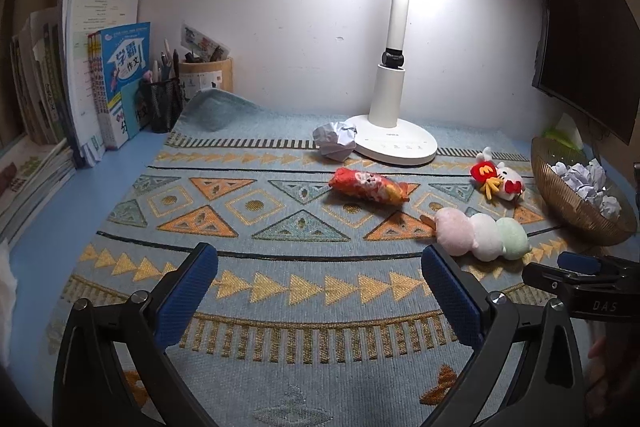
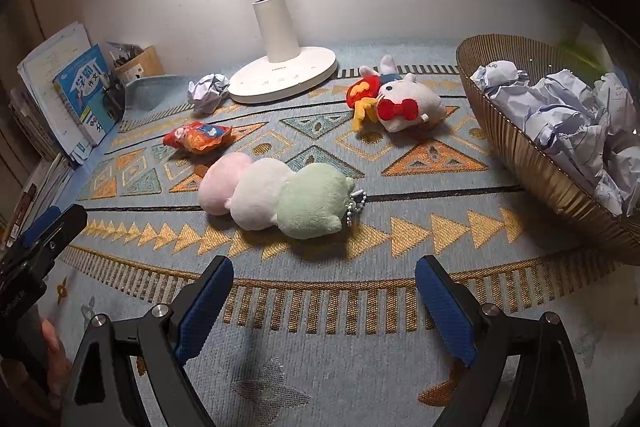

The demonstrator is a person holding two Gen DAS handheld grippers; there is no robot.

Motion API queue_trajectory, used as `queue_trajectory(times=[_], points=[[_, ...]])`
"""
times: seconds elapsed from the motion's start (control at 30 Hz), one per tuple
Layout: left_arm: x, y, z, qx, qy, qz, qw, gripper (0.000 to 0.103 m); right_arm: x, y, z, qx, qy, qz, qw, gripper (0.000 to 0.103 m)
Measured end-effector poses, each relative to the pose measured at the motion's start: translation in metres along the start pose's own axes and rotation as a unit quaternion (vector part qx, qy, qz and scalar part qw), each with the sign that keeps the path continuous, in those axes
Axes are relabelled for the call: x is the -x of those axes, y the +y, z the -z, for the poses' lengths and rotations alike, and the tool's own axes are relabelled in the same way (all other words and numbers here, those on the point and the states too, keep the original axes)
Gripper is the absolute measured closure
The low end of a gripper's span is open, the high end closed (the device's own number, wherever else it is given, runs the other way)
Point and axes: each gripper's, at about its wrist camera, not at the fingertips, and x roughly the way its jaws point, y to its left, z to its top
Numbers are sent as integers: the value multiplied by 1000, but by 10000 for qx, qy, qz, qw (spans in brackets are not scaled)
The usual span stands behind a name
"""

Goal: Organize objects
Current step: 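Withdraw both open tools from the bowl back over the rug, then grasp the plush caterpillar with the right tool while the left tool approaches the red snack bag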

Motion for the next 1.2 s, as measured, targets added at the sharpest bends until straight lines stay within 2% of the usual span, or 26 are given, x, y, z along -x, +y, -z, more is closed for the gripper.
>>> queue_trajectory(times=[0.13, 0.3, 0.4, 0.53, 0.63, 0.67, 0.73, 0.8, 0.83, 0.9, 0.97, 1.03, 1.13, 1.2], points=[[-14, 5, -2, 176, 326, 80, 9993, 1, 1, 3, 0, 59, -35, 11, 10000, 11], [-22, 16, 0, 467, 548, 80, 9974, 1, 0, 4, 0, 81, -28, -14, 10000, 11], [-25, 19, 3, 570, 664, -215, 9959, 1, 0, 3, 1, 54, -23, -65, 10000, 11], [-19, 15, 4, 453, 476, -314, 9973, 1, -2, 4, 0, 90, 24, -189, 9998, 11], [-21, 6, 1, 217, 554, -211, 9980, 1, -14, 8, -2, 274, 417, -628, 9968, 11], [-22, 3, -2, 195, 572, -161, 9980, 1, -15, 8, -3, 257, 454, -649, 9965, 11], [-18, -2, -14, 252, 391, -4, 9989, 1, -9, 8, -8, 268, 304, -624, 9972, 11], [-17, -11, -31, 276, 207, 167, 9993, 1, -4, 11, -16, 446, 187, -400, 9980, 11], [-23, -15, -40, 294, 236, 213, 9991, 1, -3, 14, -21, 570, 179, -314, 9977, 11], [-45, -20, -56, 372, 470, 221, 9980, 1, -7, 21, -31, 860, 239, -222, 9958, 11], [-75, -21, -65, 607, 794, 428, 9941, 1, -13, 25, -39, 1013, 244, -106, 9945, 11], [-104, -19, -69, 942, 1113, 756, 9864, 1, -23, 26, -45, 1140, 270, -33, 9931, 11], [-144, -20, -66, 1289, 1793, 870, 9714, 4, -40, 25, -54, 1328, 343, -113, 9905, 11], [-152, -20, -64, 1455, 1845, 830, 9685, 4, -49, 25, -58, 1449, 438, -294, 9880, 11]])
